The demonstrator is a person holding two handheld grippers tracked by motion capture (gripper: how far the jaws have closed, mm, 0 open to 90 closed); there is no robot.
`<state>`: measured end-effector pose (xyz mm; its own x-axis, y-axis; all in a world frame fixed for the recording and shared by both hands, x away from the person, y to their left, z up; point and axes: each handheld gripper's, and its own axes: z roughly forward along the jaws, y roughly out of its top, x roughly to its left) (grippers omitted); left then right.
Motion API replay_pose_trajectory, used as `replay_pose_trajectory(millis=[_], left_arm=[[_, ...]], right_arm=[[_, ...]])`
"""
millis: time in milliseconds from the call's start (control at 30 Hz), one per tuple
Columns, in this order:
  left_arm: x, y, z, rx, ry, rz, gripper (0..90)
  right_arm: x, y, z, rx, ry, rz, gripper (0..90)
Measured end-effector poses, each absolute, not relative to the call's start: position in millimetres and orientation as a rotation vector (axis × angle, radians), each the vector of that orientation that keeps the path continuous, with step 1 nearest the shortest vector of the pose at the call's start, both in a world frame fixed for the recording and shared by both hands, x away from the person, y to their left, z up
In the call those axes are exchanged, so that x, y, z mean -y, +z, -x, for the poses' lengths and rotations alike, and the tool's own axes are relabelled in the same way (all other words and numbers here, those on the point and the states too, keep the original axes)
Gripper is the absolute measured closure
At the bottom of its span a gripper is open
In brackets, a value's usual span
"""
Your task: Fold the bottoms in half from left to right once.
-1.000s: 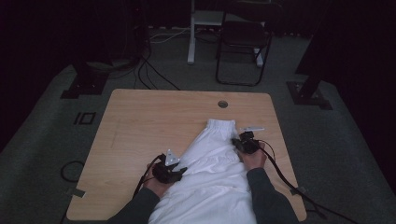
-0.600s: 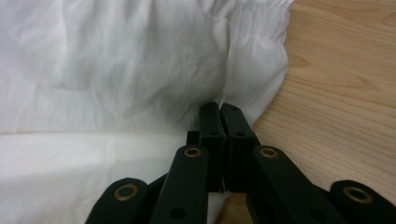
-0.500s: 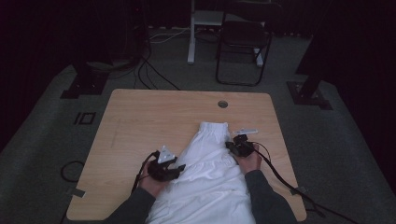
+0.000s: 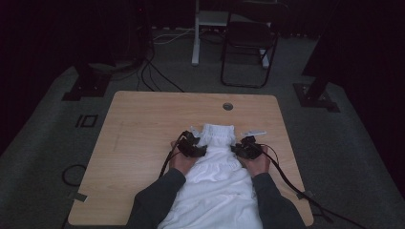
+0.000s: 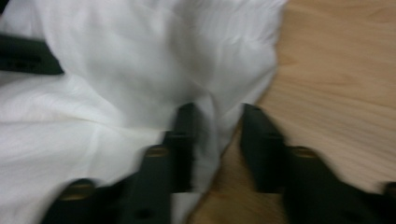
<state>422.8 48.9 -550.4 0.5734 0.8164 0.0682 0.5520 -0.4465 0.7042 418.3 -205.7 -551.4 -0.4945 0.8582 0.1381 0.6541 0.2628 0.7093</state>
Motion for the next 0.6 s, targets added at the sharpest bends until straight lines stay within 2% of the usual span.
replay_pose_trajectory(millis=[100,233,433,600], left_arm=[[-48,-551,-422,-1.089,0.551,-2.166,39.3],[-51,-552,-424,-1.107,0.518,-2.146,39.3],[-53,-553,-425,-1.121,0.482,-2.127,39.2],[-57,-554,-427,-1.125,0.458,-2.112,38.5]], right_arm=[[211,-542,-419,-2.205,1.163,-1.415,35.6],[204,-529,-421,-2.201,1.250,-1.360,19.7],[184,-531,-437,-2.243,1.145,-1.369,10.6],[176,-546,-453,-2.252,0.996,-1.422,10.1]])
